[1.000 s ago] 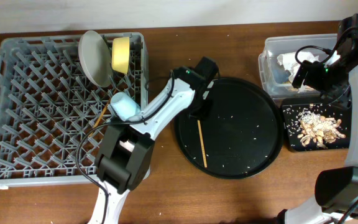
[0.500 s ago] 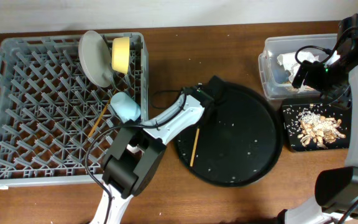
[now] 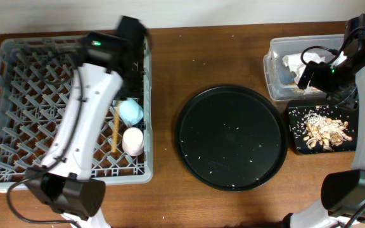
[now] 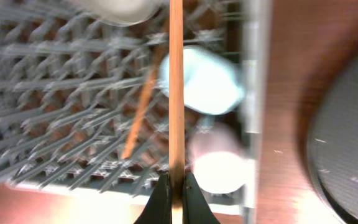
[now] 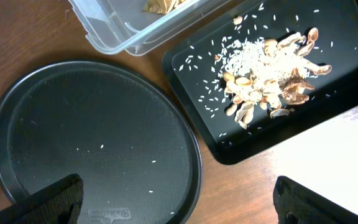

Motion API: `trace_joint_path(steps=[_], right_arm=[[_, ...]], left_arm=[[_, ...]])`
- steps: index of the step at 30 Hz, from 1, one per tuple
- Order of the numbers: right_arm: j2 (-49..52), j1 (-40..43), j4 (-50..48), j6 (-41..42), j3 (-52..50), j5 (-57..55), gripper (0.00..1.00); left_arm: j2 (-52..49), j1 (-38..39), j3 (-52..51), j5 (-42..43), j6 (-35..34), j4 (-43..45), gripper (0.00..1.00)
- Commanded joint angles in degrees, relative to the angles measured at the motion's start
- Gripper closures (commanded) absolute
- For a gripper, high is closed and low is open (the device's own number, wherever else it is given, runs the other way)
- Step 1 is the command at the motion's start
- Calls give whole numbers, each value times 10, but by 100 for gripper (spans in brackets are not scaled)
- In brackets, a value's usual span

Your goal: Sort waste into correct bins and load items into the dishwasher rack

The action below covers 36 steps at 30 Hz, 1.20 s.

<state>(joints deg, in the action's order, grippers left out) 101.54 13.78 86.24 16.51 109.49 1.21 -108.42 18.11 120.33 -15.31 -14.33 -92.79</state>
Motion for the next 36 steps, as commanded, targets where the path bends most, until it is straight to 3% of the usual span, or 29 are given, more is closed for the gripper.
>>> trace_joint_path(steps=[1,4,6,8,10,11,15,16,17,19,24,29,30,31,36], right_arm=[[2,-3,0,2,0,12,2],[2,-3,0,2,0,12,2],[2,-3,0,2,0,12,2],[2,-3,0,-3,0,12,2],[2,-3,0,-9,0,12,2],[2,-3,0,-9,0,12,2],[2,-3,0,-9,0,14,2],[2,-3,3,-9,0,19,2],[2,-3,4,-9,0,26,1],[2,-3,4,-12,0,49,1],[-15,-46,19,-56,0,54,16],[-109,-130,50,-60,0,26,23],[-149,-142,66,-60,0,26,23],[-191,-145,89,-60,0,26,1],[-370,-145,111,-60,0,27,2]], left_arm=[[11,-75,-23,-27,8,19,99],[9,-113,-102,-25,17,114,99],[9,-116,-170,-26,66,184,51],[8,-117,-190,-27,76,210,39],[6,-120,-193,-28,76,222,19],[6,-120,-193,-27,76,224,16],[14,-119,-181,23,76,221,15],[29,-114,-168,83,81,221,14],[50,-101,-159,186,110,235,8],[58,-71,-159,246,116,246,3],[54,3,-159,245,116,277,1],[54,14,-159,245,116,291,1],[54,14,-159,245,116,291,1],[54,14,-159,245,116,291,1],[54,14,-159,245,116,291,1]])
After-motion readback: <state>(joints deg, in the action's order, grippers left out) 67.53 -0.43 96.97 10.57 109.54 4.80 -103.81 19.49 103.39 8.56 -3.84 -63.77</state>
